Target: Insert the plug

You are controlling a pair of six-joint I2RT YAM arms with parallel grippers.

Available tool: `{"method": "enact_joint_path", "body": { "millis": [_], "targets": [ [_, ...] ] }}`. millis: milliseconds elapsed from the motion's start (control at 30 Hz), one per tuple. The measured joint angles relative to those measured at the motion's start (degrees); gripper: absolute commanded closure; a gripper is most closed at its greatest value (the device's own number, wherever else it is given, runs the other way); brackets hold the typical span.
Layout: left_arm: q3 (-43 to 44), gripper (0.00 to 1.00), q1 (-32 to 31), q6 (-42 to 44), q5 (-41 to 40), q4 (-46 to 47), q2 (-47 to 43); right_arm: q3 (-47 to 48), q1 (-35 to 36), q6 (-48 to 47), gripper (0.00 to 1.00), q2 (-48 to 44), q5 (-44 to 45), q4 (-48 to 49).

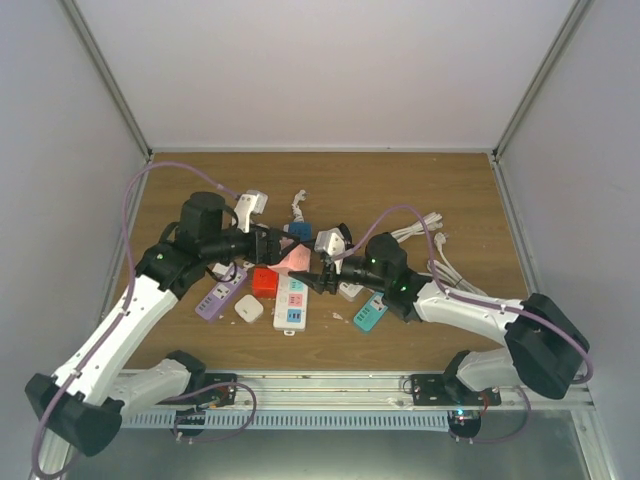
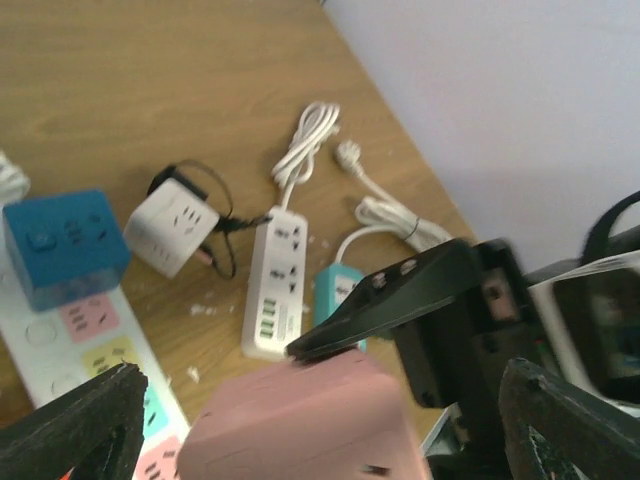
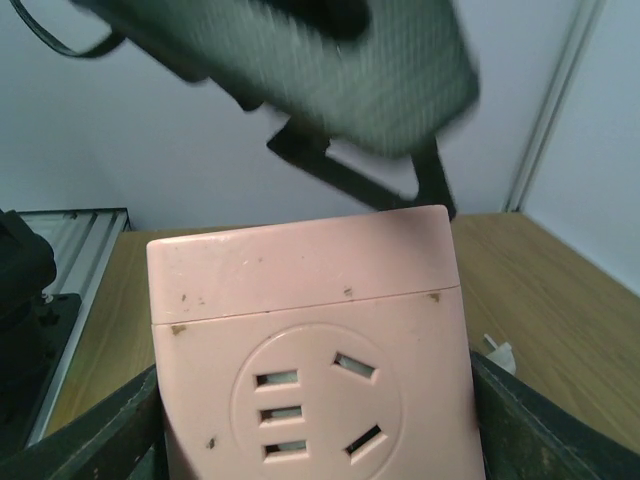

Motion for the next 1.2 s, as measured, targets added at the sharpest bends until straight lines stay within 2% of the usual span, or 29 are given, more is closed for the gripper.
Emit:
{"method": "enact_joint_path", "body": {
  "millis": [267,533,633,767,833,933,1000,1067,1200],
  "targets": [
    [-0.8,0.09,1.1,-2.2,1.5,-4.6,2.4,0.0,0.0,-1.2,0.41,0.4,-0.4,1.1],
    [-2.4,0.19,1.6,-3.9,8.0,-4.3,2.2,0.0,0.0,-1.1,0.4,1.6,0.3,2.6],
    [-4.7,0.26,1.6,-5.7,10.0,-4.0,2.3,0.0,0.0,-1.1,0.39,1.6,0.9,2.9],
    [-5.7,0.46,1.6,-8.0,11.2,-3.9,3.0,0.0,0.3,-2.0,0.36,1.8,1.6,1.4],
    [-6.2,0.52,1.6,-8.8,11.1,-4.0,3.6,0.0,0.4,-2.9,0.34,2.0,1.9,0.2],
    [-6.5,0.61,1.6,-9.0,11.1,-4.5,4.5,0.0,0.8,-3.0,0.27,2.1,2.7,-1.7],
    [-6.6,0.63,1.6,-9.1,11.1,-4.8,4.9,0.4,1.1,-3.1,0.12,2.1,3.4,-3.3],
    [-6.8,0.63,1.6,-9.2,10.6,-4.8,5.0,1.6,2.0,-2.8,0.01,2.2,4.5,-5.5],
    [-7.0,0.63,1.6,-8.7,7.2,-5.8,5.0,4.3,3.2,-0.9,0.0,1.3,8.8,-9.4]
  ]
}}
